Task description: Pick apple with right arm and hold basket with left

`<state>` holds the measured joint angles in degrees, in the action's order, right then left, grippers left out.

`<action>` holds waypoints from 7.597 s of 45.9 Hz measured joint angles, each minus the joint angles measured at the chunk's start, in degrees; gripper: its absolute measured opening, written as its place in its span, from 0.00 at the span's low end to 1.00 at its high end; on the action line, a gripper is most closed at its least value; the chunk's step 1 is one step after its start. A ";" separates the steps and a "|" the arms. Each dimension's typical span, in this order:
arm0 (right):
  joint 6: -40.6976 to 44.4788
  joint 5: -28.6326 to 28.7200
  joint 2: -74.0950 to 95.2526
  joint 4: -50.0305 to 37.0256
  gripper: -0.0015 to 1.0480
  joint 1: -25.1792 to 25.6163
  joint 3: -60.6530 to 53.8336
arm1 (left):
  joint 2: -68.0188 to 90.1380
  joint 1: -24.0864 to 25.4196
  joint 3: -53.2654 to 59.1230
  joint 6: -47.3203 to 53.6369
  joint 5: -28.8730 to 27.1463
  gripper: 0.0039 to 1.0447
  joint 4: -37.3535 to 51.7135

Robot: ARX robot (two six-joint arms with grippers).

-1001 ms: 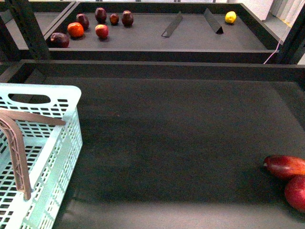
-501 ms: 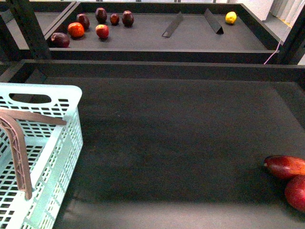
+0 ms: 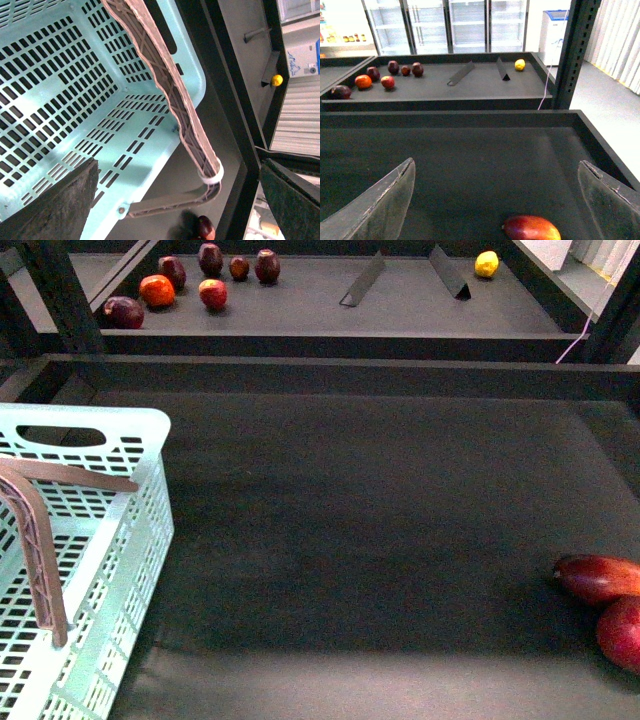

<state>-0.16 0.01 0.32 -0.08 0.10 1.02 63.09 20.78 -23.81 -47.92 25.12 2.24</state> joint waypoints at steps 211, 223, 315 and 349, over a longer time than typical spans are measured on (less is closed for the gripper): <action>6.99 -0.28 126.55 -24.30 0.91 15.87 36.98 | 8.83 -62.58 -27.21 -9.33 -20.74 0.08 -5.99; 6.03 -0.17 129.55 -22.93 0.91 16.52 40.65 | 8.83 -62.58 -27.21 -9.33 -20.72 0.08 -5.99; 6.97 22.51 69.99 -8.52 0.69 18.64 35.63 | 8.83 -62.62 -27.21 -9.31 -20.70 0.08 -5.99; 3.15 14.05 78.03 -15.80 0.69 -15.08 42.62 | 8.83 -62.66 -27.21 -9.31 -20.72 0.08 -5.99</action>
<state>2.98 14.06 78.35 -15.88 -14.98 43.64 71.92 -41.89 -51.03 -57.23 4.40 -3.75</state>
